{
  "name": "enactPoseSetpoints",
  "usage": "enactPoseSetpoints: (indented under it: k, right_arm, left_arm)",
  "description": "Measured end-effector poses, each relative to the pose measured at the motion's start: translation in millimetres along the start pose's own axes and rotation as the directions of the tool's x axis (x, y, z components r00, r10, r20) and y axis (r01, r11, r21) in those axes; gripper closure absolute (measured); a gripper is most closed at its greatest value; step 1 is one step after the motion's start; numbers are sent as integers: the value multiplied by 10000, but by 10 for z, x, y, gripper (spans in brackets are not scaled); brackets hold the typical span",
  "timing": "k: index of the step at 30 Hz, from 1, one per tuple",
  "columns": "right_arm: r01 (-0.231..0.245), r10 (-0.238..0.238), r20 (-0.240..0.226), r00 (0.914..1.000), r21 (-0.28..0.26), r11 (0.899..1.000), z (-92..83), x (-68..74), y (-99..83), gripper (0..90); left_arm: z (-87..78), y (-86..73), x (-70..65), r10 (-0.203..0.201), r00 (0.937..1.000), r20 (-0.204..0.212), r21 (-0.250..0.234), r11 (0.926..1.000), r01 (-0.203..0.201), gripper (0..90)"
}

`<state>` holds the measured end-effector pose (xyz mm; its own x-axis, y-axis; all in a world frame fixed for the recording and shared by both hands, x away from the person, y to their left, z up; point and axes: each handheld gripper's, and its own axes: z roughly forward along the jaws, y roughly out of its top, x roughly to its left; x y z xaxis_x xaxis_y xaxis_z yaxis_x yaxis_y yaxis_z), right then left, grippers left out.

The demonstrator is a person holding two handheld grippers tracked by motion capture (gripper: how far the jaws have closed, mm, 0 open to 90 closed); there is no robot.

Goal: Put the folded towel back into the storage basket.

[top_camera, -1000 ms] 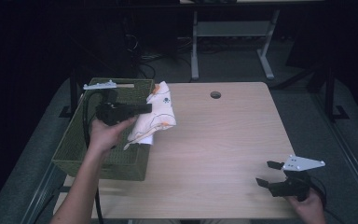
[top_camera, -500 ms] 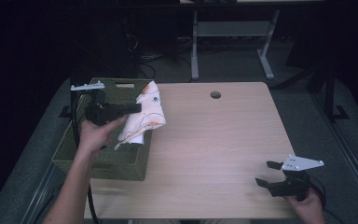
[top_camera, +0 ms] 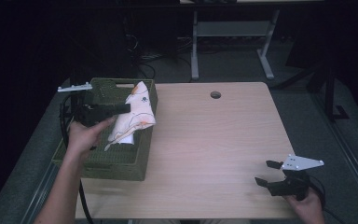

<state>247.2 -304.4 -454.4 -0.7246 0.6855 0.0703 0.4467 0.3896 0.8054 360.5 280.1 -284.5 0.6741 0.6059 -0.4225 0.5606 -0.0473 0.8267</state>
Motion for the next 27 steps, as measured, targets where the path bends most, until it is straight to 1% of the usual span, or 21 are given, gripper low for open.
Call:
enactPoseSetpoints:
  k: [5, 13, 18, 27]
  right_arm:
    - [-49, 49, -6, 10000, 16, 10000, 5, -9, 5, 185]
    - [-123, 123, -24, 9999, -20, 9999, 4, -23, 1, 185]
    - [-191, 191, -31, 9998, 19, 9998, 10, -34, -11, 184]
    - [-165, 165, 47, 9999, 33, 9999, 1, -46, -15, 185]
  left_arm:
    - [-81, -10, 40, -99, 9999, -85, -117, 9999, 98, 829]
    - [-193, -32, 114, -216, 9995, -230, -121, 9997, 213, 829]
    - [-237, -31, 154, -255, 9992, -299, -146, 9996, 250, 829]
    - [-310, -46, 224, -310, 9987, -414, -120, 9995, 305, 829]
